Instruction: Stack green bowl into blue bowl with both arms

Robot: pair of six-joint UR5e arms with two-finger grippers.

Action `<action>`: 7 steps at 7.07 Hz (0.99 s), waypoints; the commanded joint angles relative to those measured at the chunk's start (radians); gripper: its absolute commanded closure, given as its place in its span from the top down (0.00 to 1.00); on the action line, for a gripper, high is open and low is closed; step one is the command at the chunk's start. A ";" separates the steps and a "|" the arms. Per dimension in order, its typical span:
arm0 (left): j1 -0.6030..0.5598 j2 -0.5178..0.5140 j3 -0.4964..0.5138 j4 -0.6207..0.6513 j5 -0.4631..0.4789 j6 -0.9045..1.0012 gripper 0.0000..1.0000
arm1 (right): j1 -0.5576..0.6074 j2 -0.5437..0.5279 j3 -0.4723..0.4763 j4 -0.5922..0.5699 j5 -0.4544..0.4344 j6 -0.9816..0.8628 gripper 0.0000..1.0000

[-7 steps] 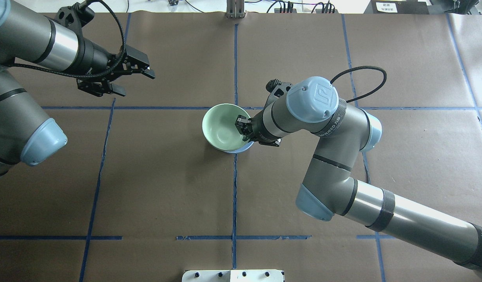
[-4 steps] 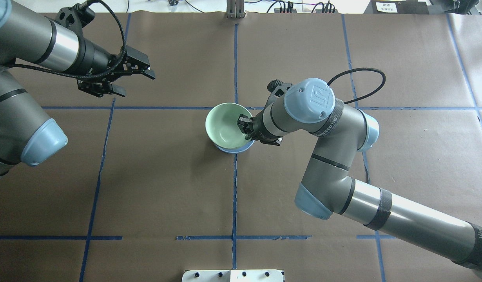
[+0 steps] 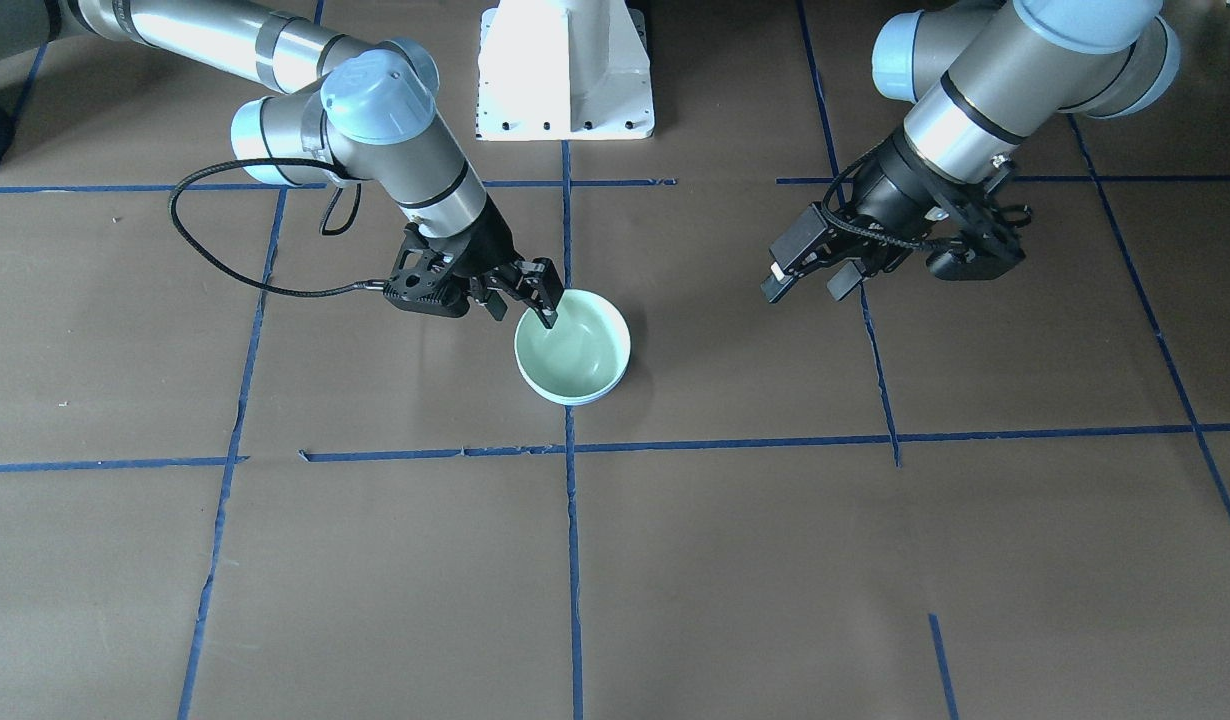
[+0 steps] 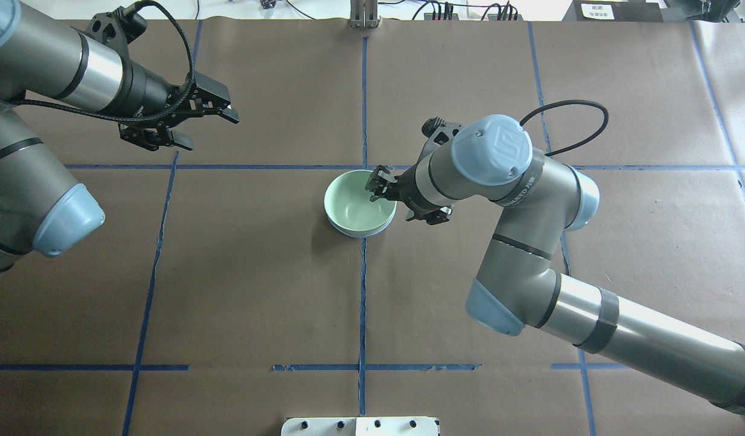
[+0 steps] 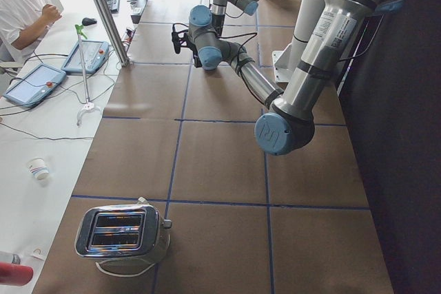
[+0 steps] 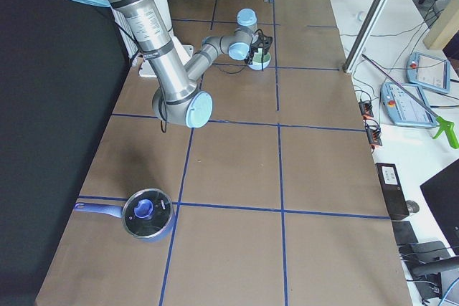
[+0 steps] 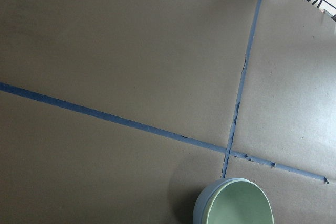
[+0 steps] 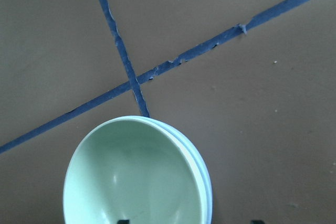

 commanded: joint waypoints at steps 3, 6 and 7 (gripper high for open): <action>-0.080 0.328 -0.081 0.010 -0.042 0.446 0.96 | 0.432 -0.341 0.138 -0.016 0.373 -0.447 1.00; -0.397 0.507 -0.015 0.064 -0.162 1.054 0.96 | 0.797 -0.538 0.118 -0.318 0.433 -1.375 1.00; -0.490 0.508 0.002 0.166 -0.161 1.274 0.96 | 0.876 -0.555 0.095 -0.405 0.423 -1.587 1.00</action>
